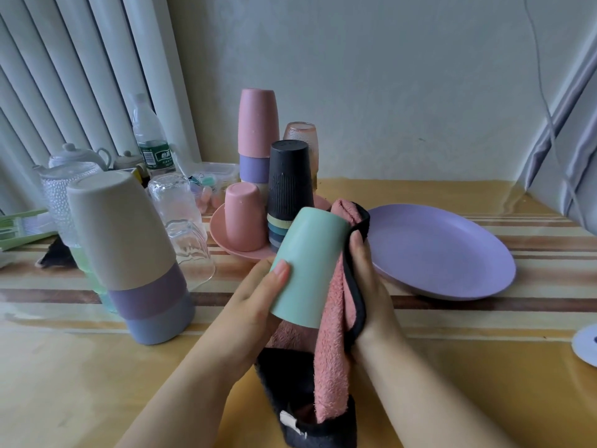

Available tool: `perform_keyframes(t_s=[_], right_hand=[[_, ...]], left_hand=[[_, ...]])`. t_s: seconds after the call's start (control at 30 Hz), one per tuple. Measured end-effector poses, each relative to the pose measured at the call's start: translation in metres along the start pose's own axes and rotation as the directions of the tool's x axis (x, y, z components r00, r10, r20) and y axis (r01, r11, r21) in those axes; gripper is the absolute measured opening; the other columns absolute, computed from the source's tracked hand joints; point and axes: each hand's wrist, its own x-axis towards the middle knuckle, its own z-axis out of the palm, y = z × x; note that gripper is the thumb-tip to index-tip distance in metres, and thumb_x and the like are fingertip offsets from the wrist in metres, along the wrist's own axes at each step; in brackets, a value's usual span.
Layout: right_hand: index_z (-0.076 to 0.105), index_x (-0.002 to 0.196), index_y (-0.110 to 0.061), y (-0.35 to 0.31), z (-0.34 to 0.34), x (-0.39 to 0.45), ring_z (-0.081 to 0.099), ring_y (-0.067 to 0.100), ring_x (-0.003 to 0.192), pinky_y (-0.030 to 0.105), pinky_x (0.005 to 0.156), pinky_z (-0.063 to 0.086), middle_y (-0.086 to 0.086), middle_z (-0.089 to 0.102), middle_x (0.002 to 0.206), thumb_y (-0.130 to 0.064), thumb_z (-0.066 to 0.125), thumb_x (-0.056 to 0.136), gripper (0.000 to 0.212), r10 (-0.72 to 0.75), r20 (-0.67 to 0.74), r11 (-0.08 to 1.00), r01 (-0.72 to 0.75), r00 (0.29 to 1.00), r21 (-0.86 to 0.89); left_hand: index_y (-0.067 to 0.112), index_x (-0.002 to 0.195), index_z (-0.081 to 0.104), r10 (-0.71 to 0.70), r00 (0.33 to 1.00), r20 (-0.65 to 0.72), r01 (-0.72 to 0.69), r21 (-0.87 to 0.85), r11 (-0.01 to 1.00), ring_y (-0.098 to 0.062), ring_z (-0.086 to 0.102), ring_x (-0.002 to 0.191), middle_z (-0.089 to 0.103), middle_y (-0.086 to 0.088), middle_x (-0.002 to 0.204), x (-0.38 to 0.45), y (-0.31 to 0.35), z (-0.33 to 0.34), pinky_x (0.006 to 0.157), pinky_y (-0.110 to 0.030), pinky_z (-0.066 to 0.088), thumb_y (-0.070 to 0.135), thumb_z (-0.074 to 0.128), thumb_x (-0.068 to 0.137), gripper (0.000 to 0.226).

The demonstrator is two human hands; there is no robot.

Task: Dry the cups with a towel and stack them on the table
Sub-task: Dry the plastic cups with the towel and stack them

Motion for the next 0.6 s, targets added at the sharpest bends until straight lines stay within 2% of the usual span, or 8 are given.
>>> perform_keyframes(t_s=[0.07, 0.13, 0.2, 0.27, 0.33, 0.43, 0.5, 0.6], right_hand=[[0.02, 0.135, -0.044, 0.003, 0.007, 0.0, 0.025, -0.033, 0.118, 0.008, 0.109, 0.019, -0.024, 0.019, 0.145, -0.083, 0.031, 0.075, 0.072, -0.006, -0.02, 1.0, 0.007, 1.0, 0.017], [0.026, 0.144, -0.037, 0.007, 0.01, 0.005, 0.033, -0.016, 0.128, 0.018, 0.111, 0.026, -0.019, 0.033, 0.149, -0.069, 0.041, 0.085, 0.069, 0.008, 0.023, 0.999, -0.008, 1.0, 0.032], [0.025, 0.144, -0.041, 0.001, 0.017, 0.006, 0.027, -0.016, 0.132, 0.015, 0.112, 0.022, -0.027, 0.032, 0.147, -0.061, 0.04, 0.088, 0.061, 0.017, 0.079, 1.0, -0.018, 0.997, 0.01], [0.024, 0.143, -0.044, 0.004, 0.018, 0.007, 0.024, -0.02, 0.13, 0.008, 0.11, 0.019, -0.033, 0.03, 0.145, -0.053, 0.039, 0.092, 0.054, -0.004, 0.081, 0.999, 0.008, 0.997, -0.042], [0.033, 0.141, -0.04, 0.005, 0.017, 0.009, 0.033, -0.016, 0.128, 0.015, 0.112, 0.025, -0.028, 0.04, 0.141, -0.045, 0.044, 0.095, 0.048, -0.031, 0.05, 0.999, 0.033, 0.998, -0.042], [0.043, 0.136, -0.033, 0.011, 0.018, 0.013, 0.043, -0.006, 0.126, 0.027, 0.111, 0.033, -0.019, 0.052, 0.135, -0.043, 0.048, 0.091, 0.047, -0.083, 0.001, 0.989, 0.083, 0.997, -0.122], [0.043, 0.134, -0.037, 0.014, 0.022, 0.01, 0.041, -0.008, 0.127, 0.019, 0.109, 0.031, -0.017, 0.05, 0.138, -0.039, 0.049, 0.091, 0.043, -0.104, 0.03, 0.972, 0.108, 0.994, -0.21], [0.034, 0.129, -0.049, 0.013, 0.027, 0.005, 0.035, -0.015, 0.127, 0.005, 0.103, 0.026, -0.021, 0.045, 0.139, -0.033, 0.048, 0.092, 0.042, -0.126, 0.089, 0.944, 0.147, 0.988, -0.294]], left_hand=[[0.023, 0.115, 0.064, 0.035, 0.999, -0.022, -0.036, -0.045, 0.998, -0.011, 0.066, 0.094, 0.071, -0.002, 0.111, 0.002, 0.0, -0.001, 0.087, -0.033, 0.048, 0.04, 0.057, 0.077, 0.043], [0.019, 0.119, 0.062, 0.059, 0.996, -0.069, -0.066, -0.095, 0.993, -0.014, 0.066, 0.1, 0.07, -0.004, 0.114, 0.005, 0.003, -0.004, 0.089, -0.033, 0.049, 0.041, 0.057, 0.078, 0.047], [0.017, 0.126, 0.06, 0.096, 0.987, -0.126, -0.108, -0.096, 0.99, -0.02, 0.064, 0.111, 0.067, -0.008, 0.123, 0.008, 0.006, -0.009, 0.091, -0.038, 0.052, 0.049, 0.057, 0.079, 0.056], [0.023, 0.123, 0.063, 0.197, 0.958, -0.21, -0.188, 0.063, 0.98, -0.02, 0.066, 0.108, 0.068, -0.006, 0.12, 0.011, 0.007, -0.012, 0.08, -0.04, 0.056, 0.059, 0.058, 0.083, 0.054], [0.023, 0.12, 0.064, 0.314, 0.902, -0.295, -0.266, 0.193, 0.945, -0.017, 0.069, 0.097, 0.071, -0.003, 0.109, 0.01, 0.006, -0.009, 0.068, -0.038, 0.059, 0.054, 0.057, 0.088, 0.045], [0.023, 0.111, 0.064, 0.439, 0.834, -0.335, -0.313, 0.368, 0.876, -0.002, 0.066, 0.09, 0.071, 0.005, 0.098, 0.008, 0.005, -0.003, 0.072, -0.021, 0.055, 0.046, 0.044, 0.084, 0.04], [0.028, 0.11, 0.06, 0.409, 0.848, -0.337, -0.27, 0.39, 0.881, 0.009, 0.062, 0.084, 0.068, 0.011, 0.1, 0.006, 0.006, -0.001, 0.067, -0.01, 0.049, 0.057, 0.044, 0.076, 0.048], [0.031, 0.113, 0.056, 0.318, 0.897, -0.309, -0.194, 0.37, 0.908, 0.011, 0.062, 0.083, 0.066, 0.011, 0.101, 0.005, 0.009, -0.006, 0.066, -0.008, 0.048, 0.058, 0.057, 0.066, 0.054]])
